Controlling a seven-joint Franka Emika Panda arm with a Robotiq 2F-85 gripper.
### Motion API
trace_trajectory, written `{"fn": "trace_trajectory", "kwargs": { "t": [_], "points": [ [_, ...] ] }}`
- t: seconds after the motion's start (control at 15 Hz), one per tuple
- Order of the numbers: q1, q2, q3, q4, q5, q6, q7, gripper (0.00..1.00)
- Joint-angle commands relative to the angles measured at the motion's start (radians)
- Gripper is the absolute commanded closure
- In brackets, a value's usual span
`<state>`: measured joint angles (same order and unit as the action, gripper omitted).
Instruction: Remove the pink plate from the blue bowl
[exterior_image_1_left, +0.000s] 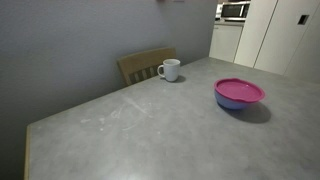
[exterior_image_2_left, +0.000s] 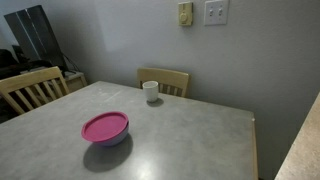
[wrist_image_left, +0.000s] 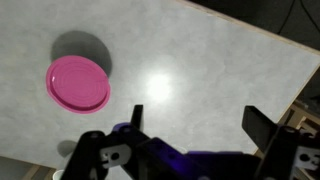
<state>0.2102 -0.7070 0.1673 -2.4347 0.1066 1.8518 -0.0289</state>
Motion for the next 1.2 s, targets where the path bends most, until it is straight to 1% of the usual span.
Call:
{"fn": "trace_trajectory", "kwargs": {
  "t": [0.0,0.13,0.2,0.27,0.33,0.47,0.67,0.8,1.13],
  "points": [
    [-0.003,0.079,-0.119,-0.026,-0.033,0.113,-0.226,0.0],
    [-0.004,0.14,-0.192,-0.032,0.008,0.174,-0.302,0.0],
    [-0.01,0.177,-0.216,-0.018,0.04,0.153,-0.296,0.0],
    [-0.034,0.204,-0.211,-0.008,0.036,0.126,-0.247,0.0],
    [-0.039,0.226,-0.218,-0.004,0.048,0.12,-0.236,0.0],
    [-0.067,0.278,-0.208,0.0,0.048,0.127,-0.167,0.0],
    [-0.094,0.357,-0.184,-0.001,0.04,0.203,-0.056,0.0],
    [-0.104,0.409,-0.173,0.007,0.034,0.245,-0.005,0.0],
    [-0.106,0.506,-0.164,-0.002,0.05,0.394,0.034,0.0]
  ]
}}
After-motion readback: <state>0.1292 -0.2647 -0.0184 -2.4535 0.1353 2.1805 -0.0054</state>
